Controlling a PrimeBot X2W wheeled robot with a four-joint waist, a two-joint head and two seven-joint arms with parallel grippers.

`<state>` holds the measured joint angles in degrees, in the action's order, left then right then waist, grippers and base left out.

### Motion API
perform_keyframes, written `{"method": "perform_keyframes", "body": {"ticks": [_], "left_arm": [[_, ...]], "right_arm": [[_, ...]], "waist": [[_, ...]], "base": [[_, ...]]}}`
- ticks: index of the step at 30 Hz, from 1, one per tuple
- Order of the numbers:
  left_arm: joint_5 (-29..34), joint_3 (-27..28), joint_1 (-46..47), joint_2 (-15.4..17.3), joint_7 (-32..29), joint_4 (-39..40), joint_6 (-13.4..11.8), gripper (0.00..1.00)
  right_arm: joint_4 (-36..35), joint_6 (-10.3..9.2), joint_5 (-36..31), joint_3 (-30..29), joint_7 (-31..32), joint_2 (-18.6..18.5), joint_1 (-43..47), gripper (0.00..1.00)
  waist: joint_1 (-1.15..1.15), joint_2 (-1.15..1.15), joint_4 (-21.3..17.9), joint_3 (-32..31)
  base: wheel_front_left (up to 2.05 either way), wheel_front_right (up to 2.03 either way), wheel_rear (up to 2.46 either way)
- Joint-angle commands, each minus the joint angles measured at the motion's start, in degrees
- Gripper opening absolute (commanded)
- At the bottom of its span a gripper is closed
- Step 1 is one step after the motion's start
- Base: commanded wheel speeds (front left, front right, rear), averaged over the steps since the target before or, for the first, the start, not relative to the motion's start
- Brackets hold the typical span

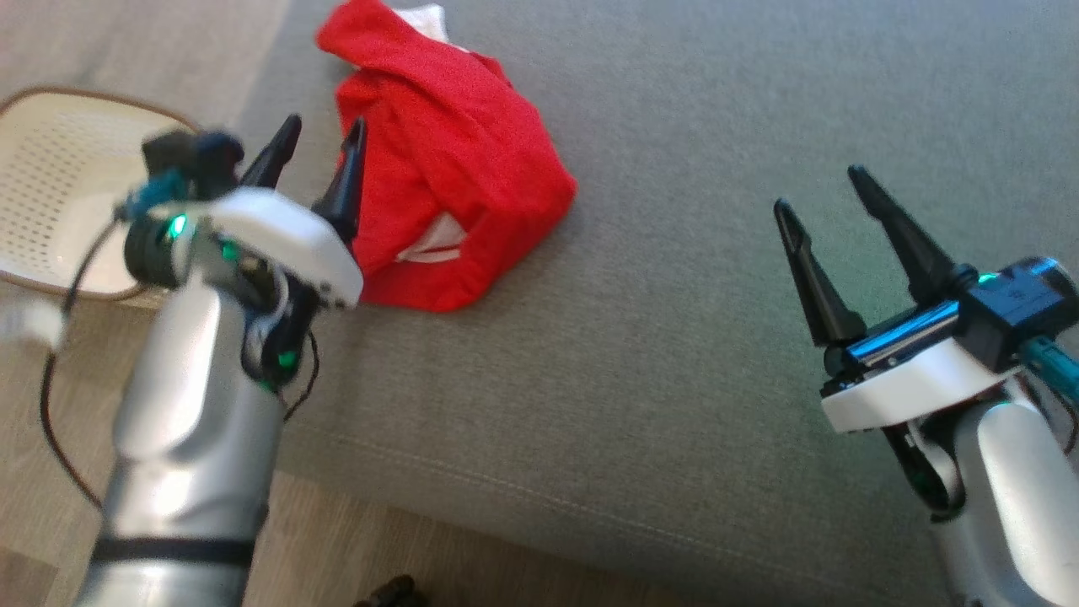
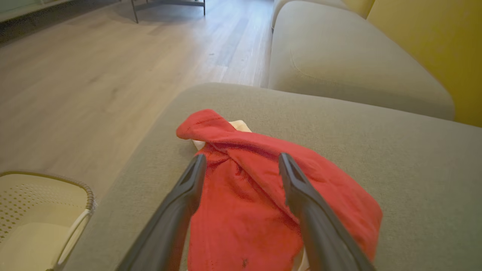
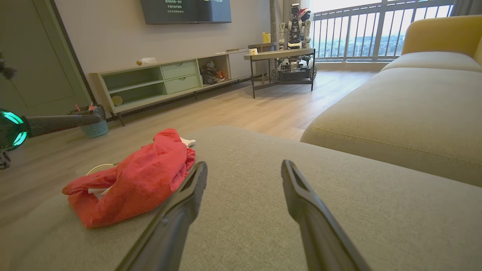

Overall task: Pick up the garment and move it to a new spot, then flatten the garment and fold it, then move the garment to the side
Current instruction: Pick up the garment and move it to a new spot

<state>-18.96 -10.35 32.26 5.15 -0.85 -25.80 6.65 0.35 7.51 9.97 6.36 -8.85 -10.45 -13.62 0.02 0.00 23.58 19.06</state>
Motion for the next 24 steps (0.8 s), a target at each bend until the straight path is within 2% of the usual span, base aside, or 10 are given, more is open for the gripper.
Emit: {"method": "perform_keyframes", "body": {"ticks": [1, 8, 18, 19, 20, 21, 24], "left_arm": [[-1.45, 1.31, 4.44, 2.42, -3.1, -1.14, 0.32, 1.0], [-4.5, -0.06, 14.46, 5.25, -9.78, -12.04, 0.72, 1.0], [-6.16, -1.79, 21.98, 6.88, -12.69, -24.99, 0.8, 1.0], [-6.43, -2.05, 22.36, 6.86, -12.8, -25.92, 0.81, 0.88], [-6.65, -2.37, 22.67, 6.89, -12.62, -26.64, 0.81, 0.36], [-6.83, -2.75, 22.92, 6.95, -12.32, -27.25, 0.82, 0.0], [-7.25, -3.64, 23.21, 7.03, -11.36, -28.07, 0.82, 0.0]], "right_arm": [[-3.76, -0.02, -0.75, 1.4, 1.0, -0.7, -1.66, 1.0], [-10.6, -0.02, -3.26, 2.21, 3.4, -1.91, -3.55, 1.0], [-14.68, -0.02, -4.78, 4.15, 4.13, -1.01, -3.92, 1.0], [-14.73, -0.02, -4.81, 4.06, 4.09, -1.02, -3.94, 1.0], [-14.73, -0.02, -4.81, 3.94, 4.03, -1.0, -3.93, 1.0], [-14.69, -0.02, -4.78, 3.8, 3.95, -0.98, -3.9, 1.0], [-14.38, -0.02, -4.72, 3.56, 3.74, -0.92, -3.75, 1.0]], "waist": [[-0.02, 0.0, -3.06, 3.83], [-0.02, 0.0, -7.42, 9.07], [-0.02, 0.0, -10.68, 11.6], [-0.02, 0.0, -10.81, 11.55], [-0.02, 0.0, -10.91, 11.47], [-0.02, 0.0, -10.97, 11.35], [-0.02, 0.0, -10.94, 10.89]], "base": [[0.0, 0.0, 0.0], [0.0, 0.0, 0.0], [0.0, 0.0, 0.0], [0.0, 0.0, 0.0], [0.0, 0.0, 0.0], [0.0, 0.0, 0.0], [0.0, 0.0, 0.0]]}}
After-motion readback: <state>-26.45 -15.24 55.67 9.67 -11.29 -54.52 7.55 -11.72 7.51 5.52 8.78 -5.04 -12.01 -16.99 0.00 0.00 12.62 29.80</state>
